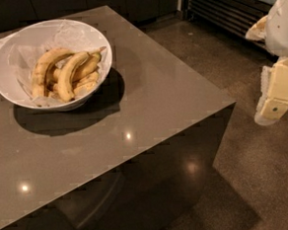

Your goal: Pick banana from white bowl

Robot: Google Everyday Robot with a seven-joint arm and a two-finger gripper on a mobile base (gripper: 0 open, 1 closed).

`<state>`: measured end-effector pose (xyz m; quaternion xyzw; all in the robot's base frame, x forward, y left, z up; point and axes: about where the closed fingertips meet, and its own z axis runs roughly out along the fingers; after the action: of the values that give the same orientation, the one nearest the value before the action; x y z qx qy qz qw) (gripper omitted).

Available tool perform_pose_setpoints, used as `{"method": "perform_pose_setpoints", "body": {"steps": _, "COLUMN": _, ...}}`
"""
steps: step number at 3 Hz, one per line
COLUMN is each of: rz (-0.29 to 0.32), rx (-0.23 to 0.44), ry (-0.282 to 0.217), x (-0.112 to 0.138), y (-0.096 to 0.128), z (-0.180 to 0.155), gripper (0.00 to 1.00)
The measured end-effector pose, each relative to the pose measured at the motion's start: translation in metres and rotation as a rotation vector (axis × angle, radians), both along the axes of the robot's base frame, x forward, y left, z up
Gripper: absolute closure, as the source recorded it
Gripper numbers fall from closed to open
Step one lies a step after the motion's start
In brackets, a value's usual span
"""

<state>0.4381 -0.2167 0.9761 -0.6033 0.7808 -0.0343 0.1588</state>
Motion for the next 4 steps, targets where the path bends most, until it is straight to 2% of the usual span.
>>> {"method": "perform_pose_setpoints", "body": {"steps": 1, "rz": 0.000, "rx": 0.000, "ry": 0.000, "x": 0.000, "y": 0.000, "z": 0.000, "gripper": 0.00}}
{"method": "perform_pose_setpoints", "body": {"steps": 2, "rz": 0.038, "rx": -0.010, "ry": -0.009, "x": 0.010, "y": 0.008, "z": 0.004, "gripper": 0.00}}
{"method": "perform_pose_setpoints", "body": {"steps": 3, "rz": 0.096, "rx": -0.045, "ry": 0.015, "x": 0.030, "y": 0.025, "z": 0.001, "gripper": 0.00}}
{"method": "perform_pose_setpoints", "body": {"steps": 4, "rz": 0.162, "rx": -0.040, "ry": 0.030, "x": 0.044, "y": 0.046, "z": -0.003, "gripper": 0.00}}
